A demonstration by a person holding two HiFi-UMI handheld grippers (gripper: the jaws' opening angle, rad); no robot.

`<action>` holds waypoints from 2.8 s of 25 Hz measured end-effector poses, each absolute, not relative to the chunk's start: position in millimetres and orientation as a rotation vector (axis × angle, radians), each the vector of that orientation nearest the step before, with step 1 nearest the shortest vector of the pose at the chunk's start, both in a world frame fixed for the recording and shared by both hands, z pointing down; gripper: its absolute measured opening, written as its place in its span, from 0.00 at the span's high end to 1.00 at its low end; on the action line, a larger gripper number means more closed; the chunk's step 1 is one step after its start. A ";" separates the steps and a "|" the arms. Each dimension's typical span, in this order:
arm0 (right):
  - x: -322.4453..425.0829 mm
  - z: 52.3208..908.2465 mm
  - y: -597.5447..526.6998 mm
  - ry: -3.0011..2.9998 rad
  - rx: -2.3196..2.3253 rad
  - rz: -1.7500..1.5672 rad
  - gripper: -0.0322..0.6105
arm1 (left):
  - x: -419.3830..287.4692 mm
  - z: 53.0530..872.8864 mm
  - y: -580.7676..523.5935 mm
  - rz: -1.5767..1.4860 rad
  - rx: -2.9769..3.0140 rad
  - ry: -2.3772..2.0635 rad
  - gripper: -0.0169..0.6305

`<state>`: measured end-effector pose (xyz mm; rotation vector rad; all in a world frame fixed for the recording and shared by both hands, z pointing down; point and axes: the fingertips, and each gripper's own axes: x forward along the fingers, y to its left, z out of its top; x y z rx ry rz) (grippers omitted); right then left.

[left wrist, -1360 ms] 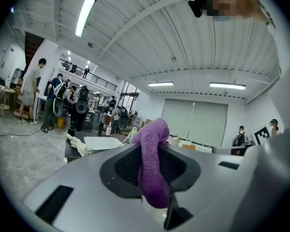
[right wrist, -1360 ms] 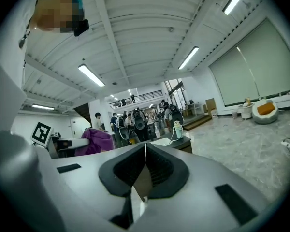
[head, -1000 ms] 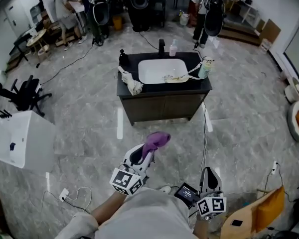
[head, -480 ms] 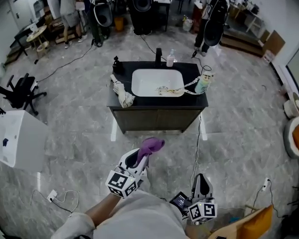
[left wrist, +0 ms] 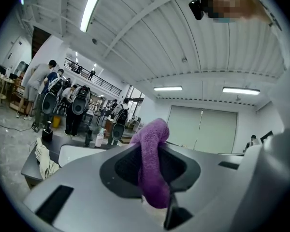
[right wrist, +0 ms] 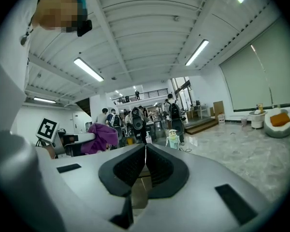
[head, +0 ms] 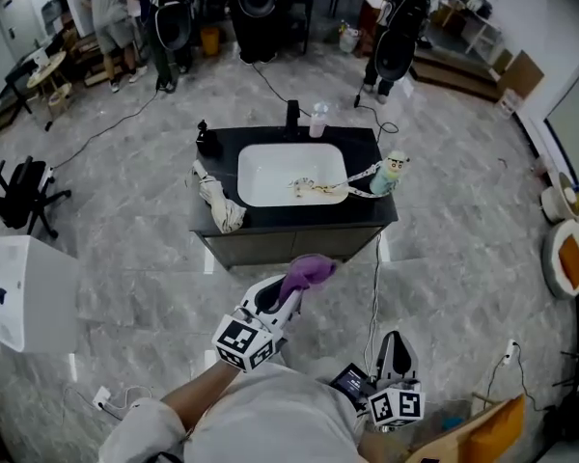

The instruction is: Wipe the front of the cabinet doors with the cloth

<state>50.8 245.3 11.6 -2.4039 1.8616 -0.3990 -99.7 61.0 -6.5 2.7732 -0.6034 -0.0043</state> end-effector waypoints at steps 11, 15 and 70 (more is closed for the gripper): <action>63.0 7.0 206.8 1.989 -2.392 -0.396 0.91 | -121.9 3.7 26.9 -0.041 2.729 -0.744 0.84; 86.7 4.7 192.1 2.054 -2.345 -0.386 0.91 | -125.9 -2.8 32.1 -0.062 2.715 -0.843 0.84; 258.5 236.4 129.6 2.591 -1.982 -0.586 0.91 | 45.7 221.7 61.4 0.274 2.500 -1.088 0.84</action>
